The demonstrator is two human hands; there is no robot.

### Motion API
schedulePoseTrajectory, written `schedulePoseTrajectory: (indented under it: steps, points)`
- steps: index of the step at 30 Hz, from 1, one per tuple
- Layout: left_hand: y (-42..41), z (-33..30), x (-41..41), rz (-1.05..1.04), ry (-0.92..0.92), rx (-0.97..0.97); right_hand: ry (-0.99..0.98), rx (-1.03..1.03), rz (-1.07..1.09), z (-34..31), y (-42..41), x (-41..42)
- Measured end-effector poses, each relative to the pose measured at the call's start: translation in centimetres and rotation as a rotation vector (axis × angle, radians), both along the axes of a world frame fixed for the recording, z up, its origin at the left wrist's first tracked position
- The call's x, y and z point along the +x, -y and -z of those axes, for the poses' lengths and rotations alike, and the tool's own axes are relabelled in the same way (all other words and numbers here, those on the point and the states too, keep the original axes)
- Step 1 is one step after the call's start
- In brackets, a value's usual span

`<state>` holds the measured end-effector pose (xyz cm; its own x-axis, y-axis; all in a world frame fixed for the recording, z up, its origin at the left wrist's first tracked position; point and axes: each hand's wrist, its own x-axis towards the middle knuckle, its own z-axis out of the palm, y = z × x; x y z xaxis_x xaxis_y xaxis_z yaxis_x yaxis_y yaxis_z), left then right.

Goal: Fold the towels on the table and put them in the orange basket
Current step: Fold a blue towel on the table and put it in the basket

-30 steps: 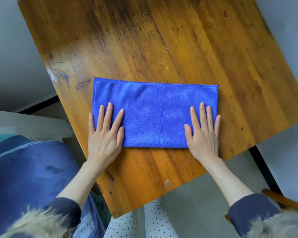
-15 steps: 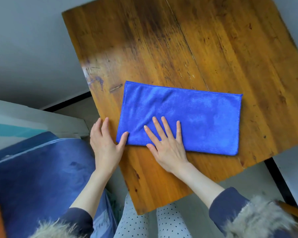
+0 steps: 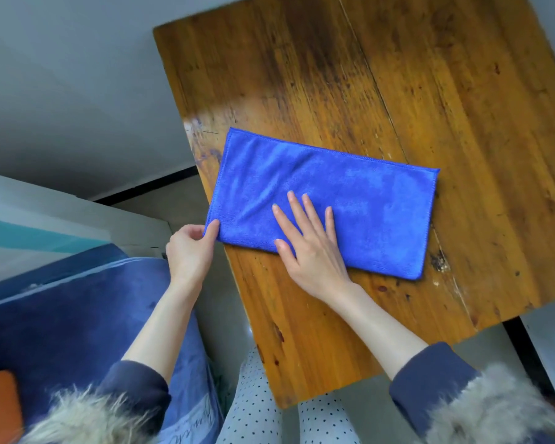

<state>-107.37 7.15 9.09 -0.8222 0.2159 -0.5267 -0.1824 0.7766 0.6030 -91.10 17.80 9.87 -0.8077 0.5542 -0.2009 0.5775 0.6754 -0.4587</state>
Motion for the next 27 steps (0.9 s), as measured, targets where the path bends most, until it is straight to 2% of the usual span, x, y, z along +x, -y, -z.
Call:
schedulePoseTrajectory:
  steps: [4,6,9,13,16,20,22,25,27]
  points:
    - [-0.4,-1.2,0.2,-0.06,0.026,0.119,0.167,0.082,0.097,-0.1,0.3,3.8]
    - [-0.7,-2.1,0.4,-0.063,0.015,0.197,0.192,0.086,0.143,-0.2,0.5,5.1]
    - [-1.6,-3.7,1.3,-0.058,-0.027,0.301,0.058,0.031,0.154,-0.4,0.2,6.1]
    - [-4.1,-6.3,3.4,-0.019,-0.119,0.409,-0.183,-0.093,0.312,-1.4,-0.9,7.5]
    - [-6.6,-8.4,6.2,0.148,-0.253,0.467,-0.304,-0.252,0.506,-2.5,-1.9,9.4]
    - [-10.1,-9.4,11.5,0.456,-0.391,0.547,-0.448,-0.831,0.884,-3.8,-4.1,13.0]
    - [-11.2,-8.2,14.9,0.642,-0.465,0.48,-0.508,-1.023,0.992,-4.0,-5.2,15.3]
    - [-11.5,-4.9,18.9,0.871,-0.471,0.309,-0.547,-1.122,1.031,-3.8,-6.6,17.8]
    - [-11.1,-3.0,20.0,0.973,-0.462,0.269,-0.541,-1.149,1.027,-3.5,-7.4,18.3]
